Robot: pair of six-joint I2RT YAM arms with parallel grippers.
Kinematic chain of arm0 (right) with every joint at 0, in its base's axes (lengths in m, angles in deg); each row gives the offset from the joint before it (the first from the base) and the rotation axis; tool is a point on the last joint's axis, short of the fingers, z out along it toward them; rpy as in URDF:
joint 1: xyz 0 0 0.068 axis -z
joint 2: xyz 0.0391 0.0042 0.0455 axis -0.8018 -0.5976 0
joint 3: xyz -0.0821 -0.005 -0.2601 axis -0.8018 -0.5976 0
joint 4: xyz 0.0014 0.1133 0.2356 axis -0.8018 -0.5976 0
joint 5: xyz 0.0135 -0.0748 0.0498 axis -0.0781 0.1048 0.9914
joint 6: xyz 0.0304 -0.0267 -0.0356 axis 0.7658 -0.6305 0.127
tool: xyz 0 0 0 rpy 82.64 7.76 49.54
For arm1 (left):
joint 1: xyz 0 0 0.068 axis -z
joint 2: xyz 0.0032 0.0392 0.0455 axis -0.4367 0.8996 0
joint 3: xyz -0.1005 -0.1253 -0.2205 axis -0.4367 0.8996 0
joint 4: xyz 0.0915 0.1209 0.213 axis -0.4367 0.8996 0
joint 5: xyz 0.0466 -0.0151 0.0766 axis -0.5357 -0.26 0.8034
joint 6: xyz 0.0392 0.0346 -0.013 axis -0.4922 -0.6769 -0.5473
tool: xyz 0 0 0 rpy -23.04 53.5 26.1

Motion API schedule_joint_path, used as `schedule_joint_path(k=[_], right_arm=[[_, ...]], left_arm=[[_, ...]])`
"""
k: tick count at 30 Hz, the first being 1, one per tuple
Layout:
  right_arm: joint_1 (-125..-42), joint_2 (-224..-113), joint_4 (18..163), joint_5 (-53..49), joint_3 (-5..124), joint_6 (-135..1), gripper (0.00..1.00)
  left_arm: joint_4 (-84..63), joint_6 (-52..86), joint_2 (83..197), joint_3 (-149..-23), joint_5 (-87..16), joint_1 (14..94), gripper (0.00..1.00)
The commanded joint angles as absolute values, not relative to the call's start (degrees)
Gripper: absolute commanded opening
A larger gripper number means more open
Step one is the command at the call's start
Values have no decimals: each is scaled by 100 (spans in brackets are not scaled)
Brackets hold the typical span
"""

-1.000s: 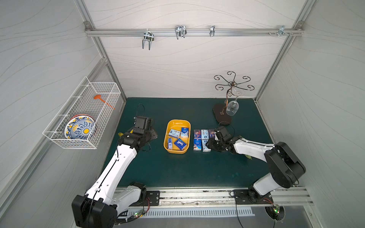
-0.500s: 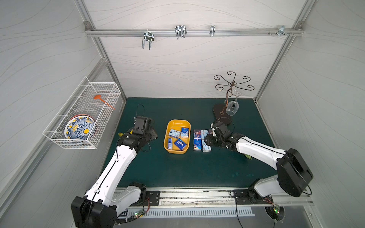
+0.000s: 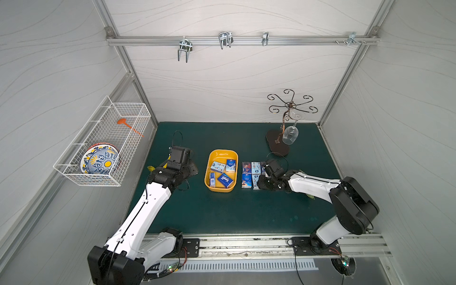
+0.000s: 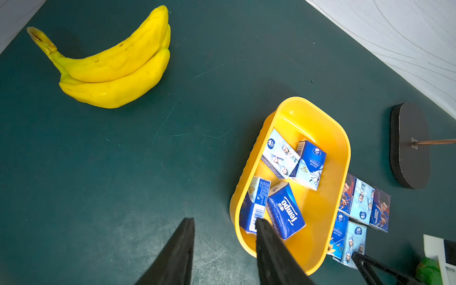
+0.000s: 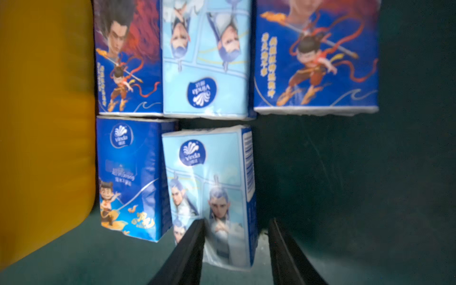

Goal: Take the pocket tissues out of the storage box
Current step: Place the pocket tissues at the center of the board.

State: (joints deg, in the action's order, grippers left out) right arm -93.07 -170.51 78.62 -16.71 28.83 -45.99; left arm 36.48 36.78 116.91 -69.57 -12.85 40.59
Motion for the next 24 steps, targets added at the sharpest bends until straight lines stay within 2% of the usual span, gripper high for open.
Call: schedule_joint_path(k=[1, 10, 20, 24], right_arm=[[-9312, -17219, 8098, -1631, 2796, -4454, 46], [-9312, -17126, 8159, -1649, 2788, -4221, 45], [-9325, -16319, 7580, -1764, 3234, -4466, 51], [-9416, -16381, 7307, -1747, 3666, -4795, 52]], left_arm=[[3613, 3643, 11629, -7012, -1204, 4075, 45], [3639, 3608, 11600, -7021, -1143, 4072, 45], [3630, 3617, 11597, -7039, -1144, 4074, 45], [3622, 3624, 11610, -7047, -1142, 4075, 45]])
